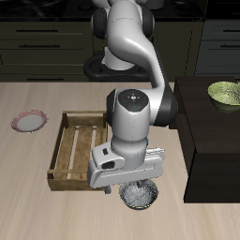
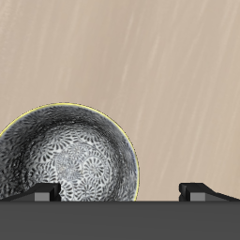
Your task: Place the black bowl on the plate
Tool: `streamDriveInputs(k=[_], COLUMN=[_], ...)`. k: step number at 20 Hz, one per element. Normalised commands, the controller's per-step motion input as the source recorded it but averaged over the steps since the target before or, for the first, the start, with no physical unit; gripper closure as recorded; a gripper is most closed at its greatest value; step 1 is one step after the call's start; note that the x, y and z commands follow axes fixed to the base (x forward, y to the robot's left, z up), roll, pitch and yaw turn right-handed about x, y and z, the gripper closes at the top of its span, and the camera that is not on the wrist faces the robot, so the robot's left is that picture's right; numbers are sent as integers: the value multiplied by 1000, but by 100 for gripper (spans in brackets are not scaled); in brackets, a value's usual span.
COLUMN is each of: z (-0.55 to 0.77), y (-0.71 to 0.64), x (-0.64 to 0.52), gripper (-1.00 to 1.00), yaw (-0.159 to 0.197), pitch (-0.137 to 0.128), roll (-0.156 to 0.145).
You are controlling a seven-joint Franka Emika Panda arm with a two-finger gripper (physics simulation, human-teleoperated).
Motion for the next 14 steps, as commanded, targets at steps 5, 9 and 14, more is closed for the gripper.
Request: streamDriveInputs(k=[5, 9, 14], z=[-133, -63, -184], y=[-27, -83, 66], x=[56, 70, -19], gripper=[-100, -100, -100], yaw=[13, 3, 7], pitch=[17, 16, 22], roll=[-10, -16, 12])
